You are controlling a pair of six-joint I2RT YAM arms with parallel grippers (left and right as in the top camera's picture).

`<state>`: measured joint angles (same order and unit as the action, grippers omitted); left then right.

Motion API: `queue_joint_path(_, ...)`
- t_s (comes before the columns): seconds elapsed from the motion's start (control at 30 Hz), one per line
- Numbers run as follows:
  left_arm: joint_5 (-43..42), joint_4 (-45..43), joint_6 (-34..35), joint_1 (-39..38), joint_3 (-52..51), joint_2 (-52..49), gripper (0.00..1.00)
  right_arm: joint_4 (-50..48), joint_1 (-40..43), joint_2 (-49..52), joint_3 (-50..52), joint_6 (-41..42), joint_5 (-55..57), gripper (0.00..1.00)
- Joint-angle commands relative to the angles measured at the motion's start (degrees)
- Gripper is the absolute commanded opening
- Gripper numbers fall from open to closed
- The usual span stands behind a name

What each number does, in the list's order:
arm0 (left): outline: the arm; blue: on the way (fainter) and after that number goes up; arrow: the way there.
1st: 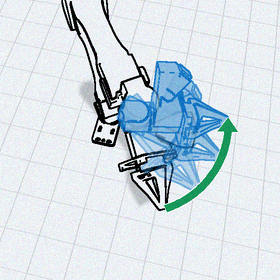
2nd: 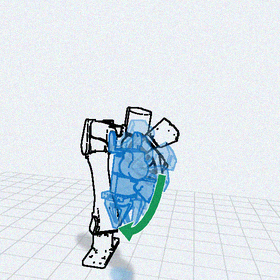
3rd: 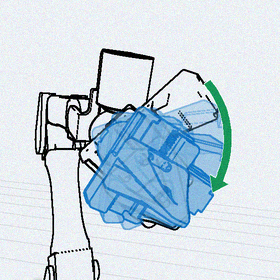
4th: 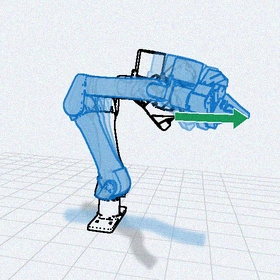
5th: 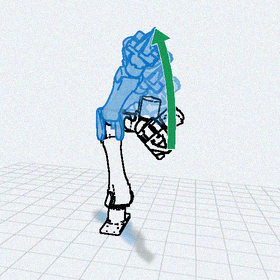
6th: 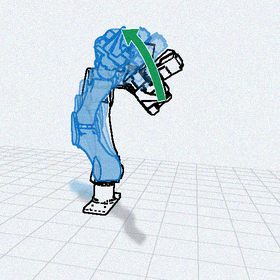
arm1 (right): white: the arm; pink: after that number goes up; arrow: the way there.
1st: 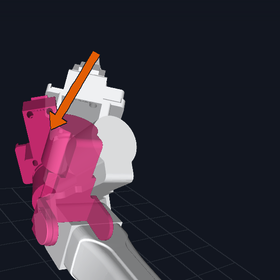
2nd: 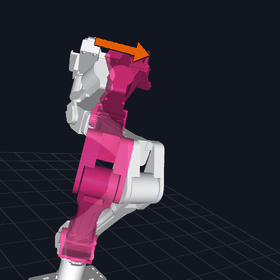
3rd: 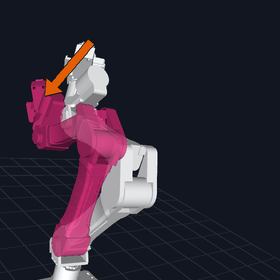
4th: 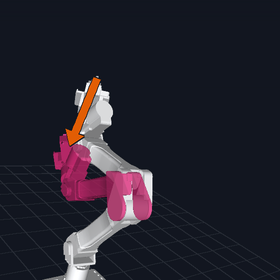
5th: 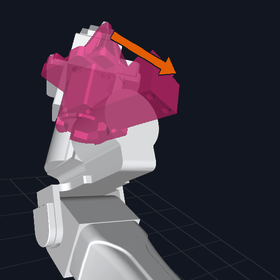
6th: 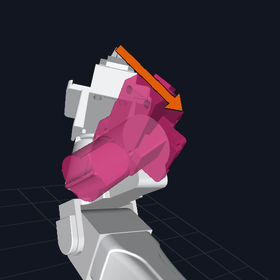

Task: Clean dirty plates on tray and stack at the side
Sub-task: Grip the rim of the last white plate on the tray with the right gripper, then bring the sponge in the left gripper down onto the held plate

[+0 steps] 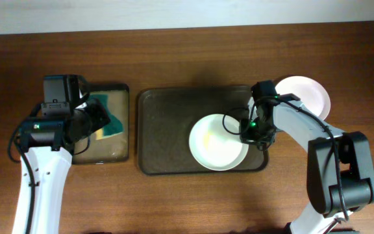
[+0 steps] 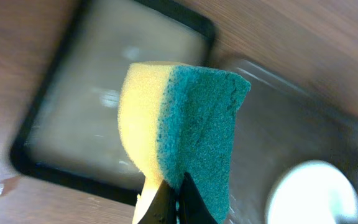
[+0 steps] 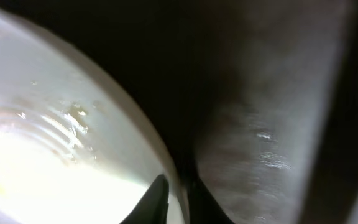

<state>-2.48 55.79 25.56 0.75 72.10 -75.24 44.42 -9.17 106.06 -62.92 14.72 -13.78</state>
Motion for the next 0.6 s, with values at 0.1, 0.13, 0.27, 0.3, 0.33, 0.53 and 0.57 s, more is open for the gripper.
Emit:
queue_joint_path(0.1, -12.59, -1.27, -5.42, -6.82, 0.04, -2.23, 0.00, -5.68, -6.10, 1.16, 2.01, 5.14, -3.56, 0.05)
queue_joint_path(0.13, -13.03, -1.73, -4.94, -8.52, 0.04, -3.21, 0.00, -7.13, -7.30, 1.16, 2.38, 5.90, -3.58, 0.05)
queue_joint_path(0.27, -13.25, -3.89, -1.79, -15.19, 0.04, -8.66, 0.00, -12.00, -11.10, 1.16, 3.37, 8.46, -3.61, 0.05)
queue_joint_path(0.3, -13.22, -4.90, -1.79, -17.42, 0.04, -10.91, 0.00, -13.44, -12.39, 1.16, 3.45, 8.74, -3.56, 0.05)
queue_joint_path(0.33, -13.22, -5.51, -1.79, -18.56, 0.04, -12.17, 0.00, -13.86, -12.76, 1.16, 3.45, 8.74, -3.54, 0.04)
queue_joint_path(0.53, -13.20, -8.46, 0.83, -22.51, 0.04, -20.28, 0.00, -14.53, -13.27, 1.16, 3.45, 8.76, -3.56, 0.05)
queue_joint_path(0.57, -13.20, -8.98, 0.98, -22.51, 0.04, -21.53, 0.00, -14.58, -13.27, 1.16, 3.45, 8.76, -3.58, 0.04)
